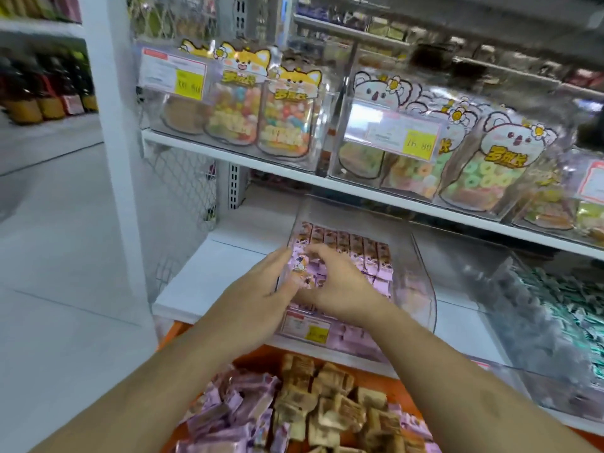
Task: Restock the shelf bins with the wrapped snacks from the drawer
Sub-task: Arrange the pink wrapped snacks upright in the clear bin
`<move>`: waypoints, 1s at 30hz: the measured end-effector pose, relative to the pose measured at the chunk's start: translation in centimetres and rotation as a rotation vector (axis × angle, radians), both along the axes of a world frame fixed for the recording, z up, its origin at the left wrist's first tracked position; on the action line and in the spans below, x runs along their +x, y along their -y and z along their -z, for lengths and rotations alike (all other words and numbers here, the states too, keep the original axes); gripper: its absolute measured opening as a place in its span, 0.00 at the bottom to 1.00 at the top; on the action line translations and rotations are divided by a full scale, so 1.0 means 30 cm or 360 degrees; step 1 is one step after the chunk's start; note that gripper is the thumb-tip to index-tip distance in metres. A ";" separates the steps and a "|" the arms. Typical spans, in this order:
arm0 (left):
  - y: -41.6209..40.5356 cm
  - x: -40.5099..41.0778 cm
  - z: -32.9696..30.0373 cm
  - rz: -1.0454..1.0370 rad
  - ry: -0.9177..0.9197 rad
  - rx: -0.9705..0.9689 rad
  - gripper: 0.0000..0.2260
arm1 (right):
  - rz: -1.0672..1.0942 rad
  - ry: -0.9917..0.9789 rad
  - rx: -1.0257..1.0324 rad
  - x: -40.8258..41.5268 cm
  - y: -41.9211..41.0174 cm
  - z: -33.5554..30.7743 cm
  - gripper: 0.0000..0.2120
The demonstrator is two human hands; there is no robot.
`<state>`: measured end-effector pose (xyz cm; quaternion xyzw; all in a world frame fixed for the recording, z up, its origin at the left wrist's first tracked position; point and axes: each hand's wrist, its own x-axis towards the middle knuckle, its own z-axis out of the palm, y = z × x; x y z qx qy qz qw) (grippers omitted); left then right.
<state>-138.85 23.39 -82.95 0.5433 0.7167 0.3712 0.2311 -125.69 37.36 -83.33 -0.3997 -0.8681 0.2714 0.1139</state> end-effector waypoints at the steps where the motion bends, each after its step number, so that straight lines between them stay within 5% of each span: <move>1: -0.004 0.000 0.000 -0.0019 0.0019 0.0013 0.25 | -0.0039 0.0049 0.0037 -0.017 -0.005 0.011 0.34; 13: 0.012 -0.004 0.001 0.0002 0.0048 0.0051 0.24 | -0.0050 0.0013 -0.0167 0.030 0.013 0.003 0.56; 23: 0.178 0.053 -0.006 0.0037 -0.0217 0.0071 0.23 | 0.0031 -0.0206 0.0008 0.349 0.250 -0.068 0.32; 30: 0.279 0.145 0.123 0.0196 -0.0245 -0.0134 0.16 | 0.0084 0.0036 -0.0237 0.534 0.442 0.178 0.30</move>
